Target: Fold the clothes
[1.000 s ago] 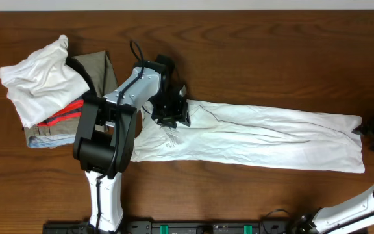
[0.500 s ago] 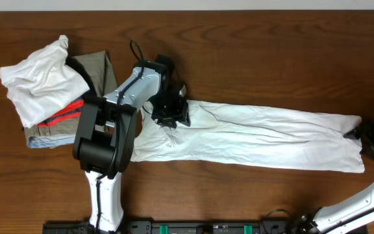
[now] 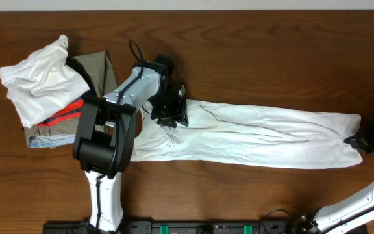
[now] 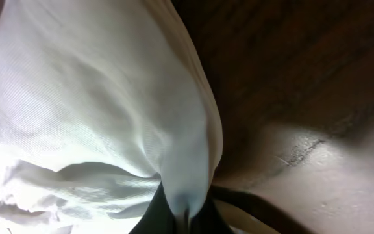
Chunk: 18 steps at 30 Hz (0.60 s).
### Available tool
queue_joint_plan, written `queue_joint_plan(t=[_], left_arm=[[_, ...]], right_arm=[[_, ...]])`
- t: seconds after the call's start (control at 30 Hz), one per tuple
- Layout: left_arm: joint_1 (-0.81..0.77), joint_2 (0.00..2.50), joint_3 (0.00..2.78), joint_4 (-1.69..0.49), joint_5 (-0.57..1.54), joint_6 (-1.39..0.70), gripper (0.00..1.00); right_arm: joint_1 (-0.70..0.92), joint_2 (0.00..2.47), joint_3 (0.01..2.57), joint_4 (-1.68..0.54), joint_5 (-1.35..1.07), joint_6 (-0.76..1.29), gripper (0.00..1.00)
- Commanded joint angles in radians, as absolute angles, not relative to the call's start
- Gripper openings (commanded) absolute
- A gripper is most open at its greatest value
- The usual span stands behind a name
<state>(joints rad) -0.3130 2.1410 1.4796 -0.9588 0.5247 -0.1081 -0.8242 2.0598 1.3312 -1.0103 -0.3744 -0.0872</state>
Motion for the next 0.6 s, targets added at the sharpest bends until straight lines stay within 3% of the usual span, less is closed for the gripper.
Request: queue_joint_plan(t=[0.0,0.33,0.57], left_arm=[[-0.298,2.109,1.493,-0.963,0.456,-0.107,0.42],[-0.297,1.956,1.508,-0.959,0.455,-0.107,0.43],[-0.297,1.953,1.507,-0.96,0.455,-0.107,0.43]], right_arm=[[-0.817,2.08,1.396,-1.03,-0.379,-0.083,0.01],[-0.831,2.079,1.755,-1.265,-0.357,-0.076,0.01],[-0.746,2.077,1.899,-1.467,-0.371,-0.092,0.01]])
